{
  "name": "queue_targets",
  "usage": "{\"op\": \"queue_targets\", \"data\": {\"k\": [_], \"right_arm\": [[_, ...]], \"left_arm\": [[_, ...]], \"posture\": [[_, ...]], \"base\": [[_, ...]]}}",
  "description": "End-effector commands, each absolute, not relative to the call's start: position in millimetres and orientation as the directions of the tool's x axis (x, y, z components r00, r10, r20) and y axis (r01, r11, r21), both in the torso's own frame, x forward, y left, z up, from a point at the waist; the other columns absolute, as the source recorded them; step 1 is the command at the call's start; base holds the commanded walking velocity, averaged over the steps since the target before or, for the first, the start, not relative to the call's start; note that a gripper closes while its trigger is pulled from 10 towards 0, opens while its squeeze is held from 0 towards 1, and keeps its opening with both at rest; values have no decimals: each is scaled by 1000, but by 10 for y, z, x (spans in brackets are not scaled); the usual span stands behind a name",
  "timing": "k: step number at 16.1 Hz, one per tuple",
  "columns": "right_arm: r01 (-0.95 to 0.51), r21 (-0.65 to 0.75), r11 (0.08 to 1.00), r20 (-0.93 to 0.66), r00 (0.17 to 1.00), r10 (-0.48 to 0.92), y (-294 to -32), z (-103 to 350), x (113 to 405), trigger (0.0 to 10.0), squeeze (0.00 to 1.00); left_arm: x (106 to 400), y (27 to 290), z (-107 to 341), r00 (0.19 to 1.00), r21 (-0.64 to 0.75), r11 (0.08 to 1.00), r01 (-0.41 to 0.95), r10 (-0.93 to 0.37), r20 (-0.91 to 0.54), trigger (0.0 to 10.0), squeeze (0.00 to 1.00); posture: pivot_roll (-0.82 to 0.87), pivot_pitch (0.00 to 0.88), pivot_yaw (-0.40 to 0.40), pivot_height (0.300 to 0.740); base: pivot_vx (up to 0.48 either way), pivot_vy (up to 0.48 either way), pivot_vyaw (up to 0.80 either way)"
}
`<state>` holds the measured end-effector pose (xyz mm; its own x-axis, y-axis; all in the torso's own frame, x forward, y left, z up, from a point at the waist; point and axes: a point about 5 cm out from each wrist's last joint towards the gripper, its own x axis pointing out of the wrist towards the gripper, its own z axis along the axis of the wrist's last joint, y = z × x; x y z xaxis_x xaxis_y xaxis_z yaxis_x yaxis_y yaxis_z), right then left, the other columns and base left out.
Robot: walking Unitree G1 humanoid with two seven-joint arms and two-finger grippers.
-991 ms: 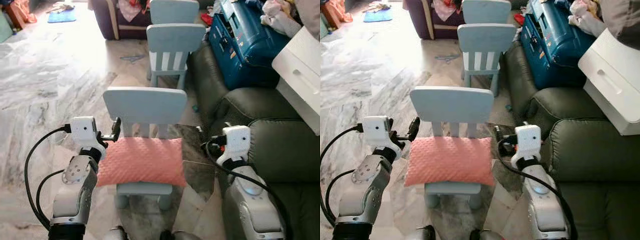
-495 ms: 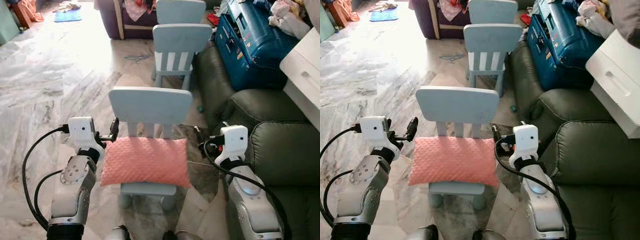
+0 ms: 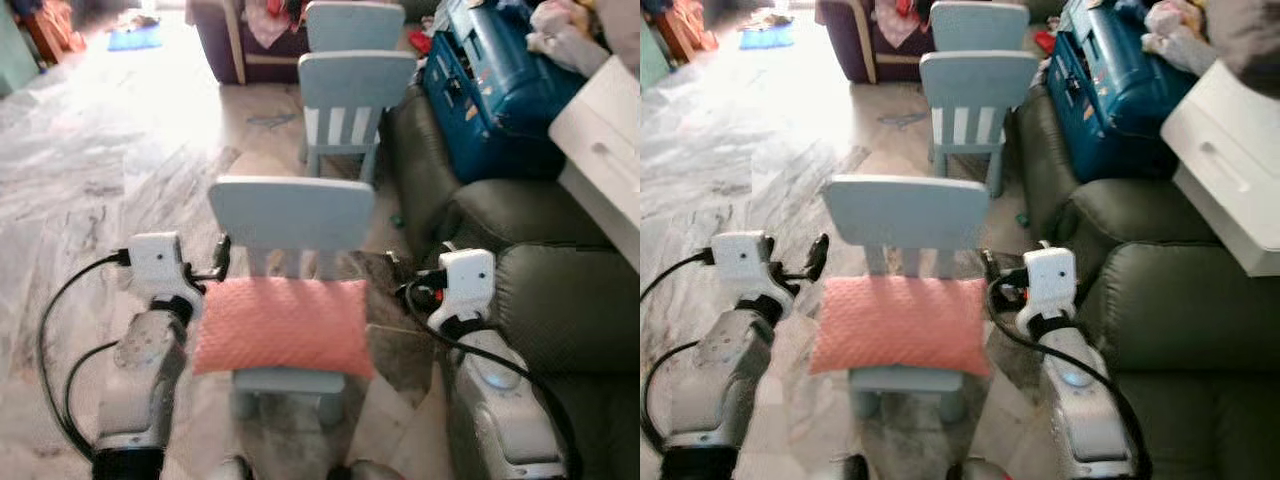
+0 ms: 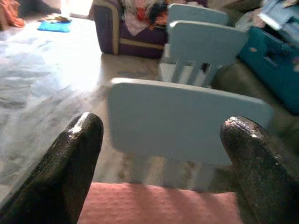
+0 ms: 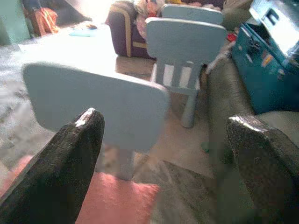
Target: Move the pillow to the sofa
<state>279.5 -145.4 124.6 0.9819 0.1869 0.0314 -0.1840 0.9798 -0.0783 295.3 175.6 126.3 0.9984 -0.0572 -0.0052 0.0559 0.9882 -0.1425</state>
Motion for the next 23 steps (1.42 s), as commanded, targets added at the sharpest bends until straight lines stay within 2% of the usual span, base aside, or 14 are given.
{"op": "queue_targets", "data": {"k": [1, 7, 14, 23], "right_arm": [[-176, -76, 982, 36, 983, 179, -1456, 1266, 2790, 10000, 0], [-178, -79, 981, 33, 983, 181, -1452, 1262, 2791, 10000, 0], [-180, -83, 980, 31, 983, 183, -1451, 1259, 2798, 10000, 0], [-178, -81, 981, 30, 983, 181, -1440, 1250, 2799, 10000, 0]], "left_arm": [[2944, 1774, 1275, 998, -137, 989, 56, -56, -1, 10000, 0], [2950, 1785, 1253, 999, -209, 978, 21, -27, -29, 10000, 0], [2956, 1773, 1237, 998, -183, 982, 38, -47, -46, 10000, 0], [2950, 1741, 1231, 996, -147, 986, 73, -79, -41, 10000, 0]], "posture": [[-92, 157, -36, 740], [-89, 157, -37, 740], [-90, 152, -38, 740], [-88, 148, -32, 740]], "base": [[0, 0, 0], [0, 0, 0], [0, 429, 0], [0, 0, 0]]}}
